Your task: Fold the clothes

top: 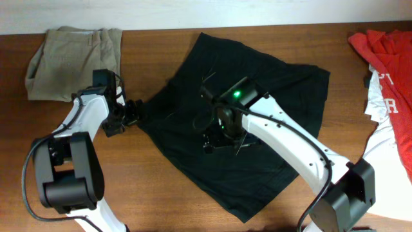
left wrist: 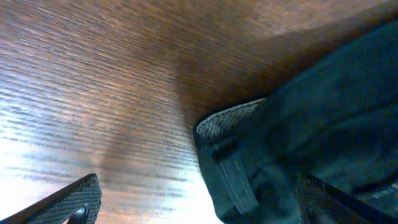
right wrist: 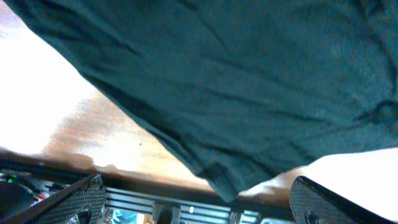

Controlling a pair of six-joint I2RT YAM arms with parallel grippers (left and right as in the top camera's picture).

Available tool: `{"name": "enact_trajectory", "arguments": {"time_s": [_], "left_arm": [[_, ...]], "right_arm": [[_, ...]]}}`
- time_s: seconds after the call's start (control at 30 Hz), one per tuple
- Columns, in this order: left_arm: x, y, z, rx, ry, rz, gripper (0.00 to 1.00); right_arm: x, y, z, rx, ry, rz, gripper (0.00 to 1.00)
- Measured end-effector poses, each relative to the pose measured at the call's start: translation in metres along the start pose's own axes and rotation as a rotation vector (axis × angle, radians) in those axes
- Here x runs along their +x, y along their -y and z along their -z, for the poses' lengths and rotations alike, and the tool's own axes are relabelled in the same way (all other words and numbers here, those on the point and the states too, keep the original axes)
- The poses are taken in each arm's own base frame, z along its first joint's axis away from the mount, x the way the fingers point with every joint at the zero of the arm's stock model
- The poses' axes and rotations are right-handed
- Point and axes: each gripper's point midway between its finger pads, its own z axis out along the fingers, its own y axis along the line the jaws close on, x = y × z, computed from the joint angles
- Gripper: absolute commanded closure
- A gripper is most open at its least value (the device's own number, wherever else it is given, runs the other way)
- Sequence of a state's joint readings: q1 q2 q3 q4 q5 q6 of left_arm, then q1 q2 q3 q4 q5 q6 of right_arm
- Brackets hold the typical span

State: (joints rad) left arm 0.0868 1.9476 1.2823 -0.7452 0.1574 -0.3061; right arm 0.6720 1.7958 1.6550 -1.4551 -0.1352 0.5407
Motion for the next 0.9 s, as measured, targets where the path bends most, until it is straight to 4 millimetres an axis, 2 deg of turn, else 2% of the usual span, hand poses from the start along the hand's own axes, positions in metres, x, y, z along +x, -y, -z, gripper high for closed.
{"name": "enact_trajectory", "arguments": {"time_s": [0.03,0.07,0.1,0.13,0.17,0.23,0.33,0.4,0.47,0.53,0.6,0.73,0.9], "left_arm": [[0.001,-0.001,-0.006,-0.001,-0.014,0.002,0.02],[0.000,0.000,-0.006,0.003,-0.010,0.001,0.07],[-0.001,0.000,-0.007,0.003,-0.004,0.000,0.23],[-0.003,0.001,-0.007,0.006,0.002,-0.003,0.44],[-0.005,0.001,-0.008,0.010,0.009,-0.006,0.54],[-0.009,0.002,-0.013,0.015,0.018,-0.013,0.60],[-0.013,0.004,-0.015,0.023,0.024,-0.016,0.72],[-0.016,0.005,-0.016,0.027,0.033,-0.018,0.84],[-0.017,0.006,-0.017,0.031,0.037,-0.017,0.99],[-0.019,0.007,-0.019,0.037,0.041,-0.020,1.00],[-0.019,0.007,-0.019,0.037,0.042,-0.021,1.00],[-0.019,0.008,-0.019,0.040,0.043,-0.021,0.99],[-0.019,0.008,-0.019,0.041,0.043,-0.021,1.00]], "right_arm": [[0.006,-0.001,0.001,0.007,-0.012,0.001,0.01],[0.009,-0.004,0.002,0.006,-0.007,-0.001,0.01],[0.014,-0.005,0.003,0.010,0.000,-0.013,0.01],[0.018,-0.002,0.006,0.020,0.015,-0.030,0.01],[0.021,0.002,0.010,0.028,0.036,-0.050,0.01],[0.024,0.012,0.007,0.032,0.046,-0.089,0.01],[0.027,0.031,-0.020,0.049,-0.011,-0.158,0.01],[0.023,0.024,-0.043,-0.035,-0.030,-0.180,0.01],[0.039,0.027,-0.063,-0.045,-0.100,-0.207,0.01],[0.069,0.031,-0.089,-0.064,-0.217,-0.252,0.01],[0.077,0.025,-0.095,-0.099,-0.242,-0.251,0.01],[0.128,0.019,-0.115,-0.042,-0.369,-0.244,0.01],[0.148,0.022,-0.129,0.006,-0.392,-0.282,0.01]]}}
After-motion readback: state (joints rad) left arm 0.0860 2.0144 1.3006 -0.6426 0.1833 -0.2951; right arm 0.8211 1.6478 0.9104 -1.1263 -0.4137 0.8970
